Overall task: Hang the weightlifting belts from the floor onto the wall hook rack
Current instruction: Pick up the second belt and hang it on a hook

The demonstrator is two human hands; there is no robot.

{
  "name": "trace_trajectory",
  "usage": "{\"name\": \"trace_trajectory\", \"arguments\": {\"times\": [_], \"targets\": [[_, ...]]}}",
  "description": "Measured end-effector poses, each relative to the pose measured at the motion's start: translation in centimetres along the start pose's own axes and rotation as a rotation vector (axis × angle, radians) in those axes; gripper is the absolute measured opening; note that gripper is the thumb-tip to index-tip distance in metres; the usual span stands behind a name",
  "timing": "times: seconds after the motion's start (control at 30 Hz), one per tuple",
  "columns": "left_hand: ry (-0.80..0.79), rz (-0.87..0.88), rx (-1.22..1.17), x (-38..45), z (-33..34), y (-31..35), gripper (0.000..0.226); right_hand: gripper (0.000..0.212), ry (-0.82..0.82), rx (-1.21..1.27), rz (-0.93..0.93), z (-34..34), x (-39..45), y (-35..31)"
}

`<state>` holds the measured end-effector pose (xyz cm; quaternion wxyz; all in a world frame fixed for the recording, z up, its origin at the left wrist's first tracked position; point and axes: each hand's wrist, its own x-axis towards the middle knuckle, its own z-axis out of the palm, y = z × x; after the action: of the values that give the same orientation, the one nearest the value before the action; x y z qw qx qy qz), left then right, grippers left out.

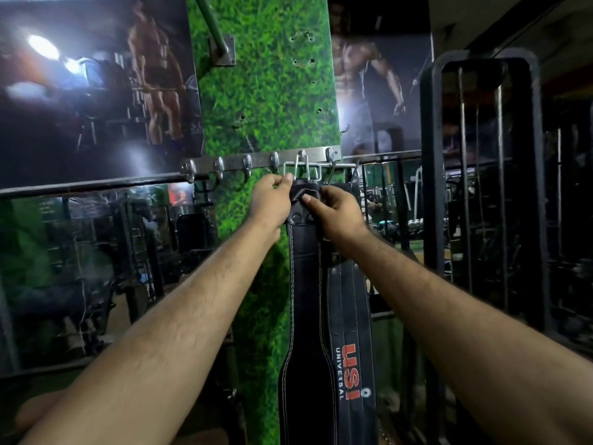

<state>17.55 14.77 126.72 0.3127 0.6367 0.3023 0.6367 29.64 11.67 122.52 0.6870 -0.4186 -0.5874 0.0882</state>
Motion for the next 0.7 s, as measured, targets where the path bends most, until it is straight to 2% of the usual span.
{"name": "trace_trajectory", "arguments": {"times": [0.17, 0.23, 0.4, 0.7], "targets": [[0.064, -0.009, 0.072, 2.5, 2.1, 0.4, 0.031, 0.055, 0.013, -0.132, 0.066, -0.2, 3.3, 0.4], [0.084, -0.036, 0.071, 3.4, 2.5, 0.1, 0.033, 0.062, 0.022, -0.166, 0.092, -0.1, 4.3, 0.7], [0.166, -0.086, 0.059, 4.6, 2.6, -1.3, 0.034, 0.037, 0.007, -0.201, 0.147, 1.0, 5.3, 1.1], [0.181, -0.101, 0.008, 4.1, 2.3, -4.4, 0.035, 0.036, 0.045, -0.225, 0.267, 2.0, 3.0, 2.6]]}}
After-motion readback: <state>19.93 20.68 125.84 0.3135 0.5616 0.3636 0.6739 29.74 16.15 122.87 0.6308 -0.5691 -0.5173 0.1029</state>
